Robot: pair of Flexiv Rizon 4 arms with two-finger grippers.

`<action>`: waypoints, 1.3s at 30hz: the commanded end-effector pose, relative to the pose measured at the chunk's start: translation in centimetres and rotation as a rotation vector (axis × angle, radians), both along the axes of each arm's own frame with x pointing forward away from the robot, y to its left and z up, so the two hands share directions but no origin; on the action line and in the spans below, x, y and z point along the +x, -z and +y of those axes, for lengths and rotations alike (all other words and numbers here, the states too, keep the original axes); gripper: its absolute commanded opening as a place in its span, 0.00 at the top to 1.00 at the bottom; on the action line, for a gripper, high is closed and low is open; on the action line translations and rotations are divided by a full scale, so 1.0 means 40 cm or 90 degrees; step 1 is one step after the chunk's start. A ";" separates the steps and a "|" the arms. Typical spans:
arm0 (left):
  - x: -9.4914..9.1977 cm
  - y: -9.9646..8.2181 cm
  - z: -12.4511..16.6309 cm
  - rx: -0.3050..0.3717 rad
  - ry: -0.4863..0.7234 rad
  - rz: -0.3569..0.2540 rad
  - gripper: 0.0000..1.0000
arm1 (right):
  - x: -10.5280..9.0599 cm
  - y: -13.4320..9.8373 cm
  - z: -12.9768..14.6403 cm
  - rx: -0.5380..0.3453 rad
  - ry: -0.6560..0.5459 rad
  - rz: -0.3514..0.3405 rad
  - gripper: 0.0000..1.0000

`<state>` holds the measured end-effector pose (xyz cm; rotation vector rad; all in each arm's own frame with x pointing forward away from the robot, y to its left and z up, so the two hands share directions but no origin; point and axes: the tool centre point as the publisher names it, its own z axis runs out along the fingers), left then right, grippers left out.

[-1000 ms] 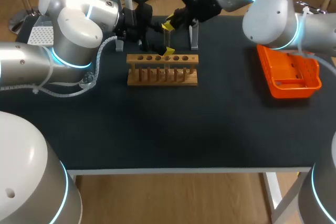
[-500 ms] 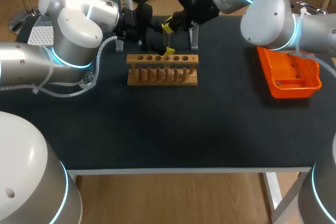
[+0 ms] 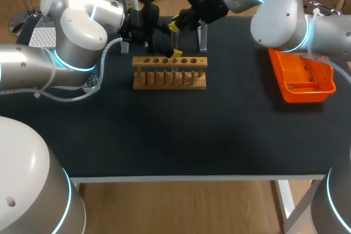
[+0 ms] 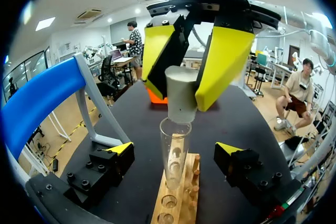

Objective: Invert the test tube, pick up the pipette, mount the tip to pipette, aspirate from beaker and dispense into the tube, eject the tip, return the pipette, and cap with the stopper.

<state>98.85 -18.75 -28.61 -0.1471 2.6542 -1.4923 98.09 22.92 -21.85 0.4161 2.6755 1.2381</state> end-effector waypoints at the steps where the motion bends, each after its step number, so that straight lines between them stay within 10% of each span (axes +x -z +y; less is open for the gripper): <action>1: 0.001 0.000 0.001 0.000 0.002 0.000 0.00 | 0.005 0.007 0.004 -0.003 0.001 0.003 1.00; 39: 0.001 0.000 0.001 0.000 0.002 0.000 0.00 | 0.016 0.024 0.003 -0.006 0.014 0.006 1.00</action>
